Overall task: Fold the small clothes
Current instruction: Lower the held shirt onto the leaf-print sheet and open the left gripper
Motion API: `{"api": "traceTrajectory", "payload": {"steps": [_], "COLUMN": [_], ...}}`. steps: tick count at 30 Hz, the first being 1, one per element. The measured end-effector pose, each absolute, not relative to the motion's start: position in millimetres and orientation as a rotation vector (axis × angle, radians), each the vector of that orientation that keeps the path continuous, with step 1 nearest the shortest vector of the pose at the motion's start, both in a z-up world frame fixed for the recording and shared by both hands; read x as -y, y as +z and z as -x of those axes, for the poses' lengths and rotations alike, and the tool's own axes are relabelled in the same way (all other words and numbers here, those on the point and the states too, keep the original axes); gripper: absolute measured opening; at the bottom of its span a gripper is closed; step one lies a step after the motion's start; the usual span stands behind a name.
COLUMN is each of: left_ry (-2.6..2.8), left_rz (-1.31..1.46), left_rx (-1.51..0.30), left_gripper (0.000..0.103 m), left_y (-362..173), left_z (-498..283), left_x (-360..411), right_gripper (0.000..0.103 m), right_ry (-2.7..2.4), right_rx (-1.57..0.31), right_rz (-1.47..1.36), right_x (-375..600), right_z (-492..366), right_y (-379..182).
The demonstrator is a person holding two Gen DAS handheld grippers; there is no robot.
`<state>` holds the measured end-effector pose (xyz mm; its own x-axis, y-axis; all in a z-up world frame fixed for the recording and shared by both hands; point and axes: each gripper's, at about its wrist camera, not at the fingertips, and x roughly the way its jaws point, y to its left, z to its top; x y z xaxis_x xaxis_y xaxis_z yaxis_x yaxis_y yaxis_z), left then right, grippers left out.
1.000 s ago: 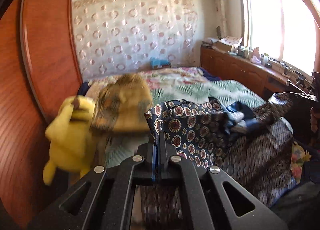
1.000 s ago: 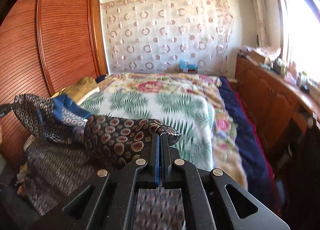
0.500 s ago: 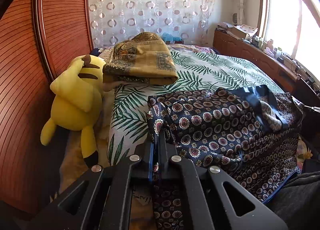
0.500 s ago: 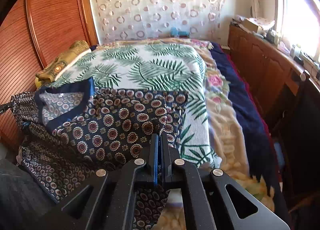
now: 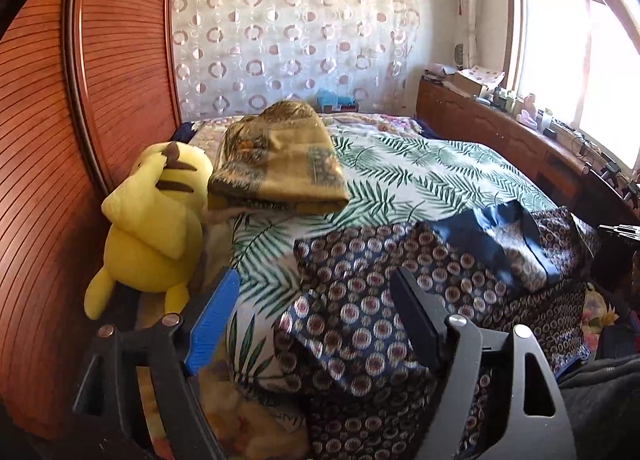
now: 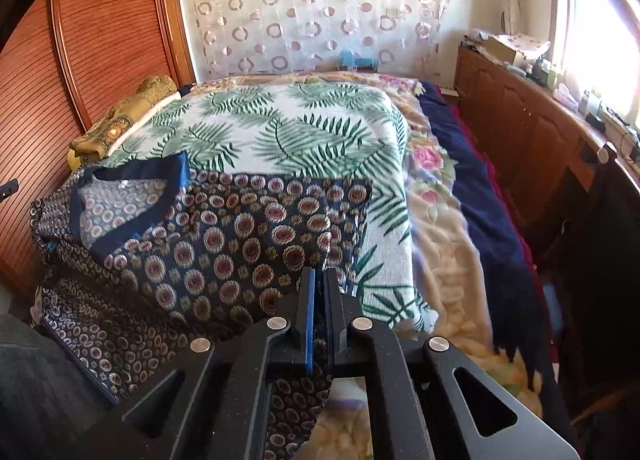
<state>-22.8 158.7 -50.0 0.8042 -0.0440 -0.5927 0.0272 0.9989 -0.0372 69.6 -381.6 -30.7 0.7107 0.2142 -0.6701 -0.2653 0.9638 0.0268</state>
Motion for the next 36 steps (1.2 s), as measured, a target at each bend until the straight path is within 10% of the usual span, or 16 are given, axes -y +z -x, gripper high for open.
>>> {"api": "traceTrajectory", "payload": {"steps": [6,36], "left_ry": [-0.037,-0.084], "left_rz": [0.047,0.024], "left_rx": [-0.665,-0.933], "left_gripper": [0.078,0.078], "left_y": [-61,-132], "left_z": [-27,-111], "left_x": [-161,-161], "right_gripper": [0.047,0.051], "right_ry": [0.263,0.230], "right_rx": [-0.676,-0.841], "right_rz": [0.090,0.048], "right_x": [381,377], "right_z": [-74,-204], "right_y": [-16,-76]}}
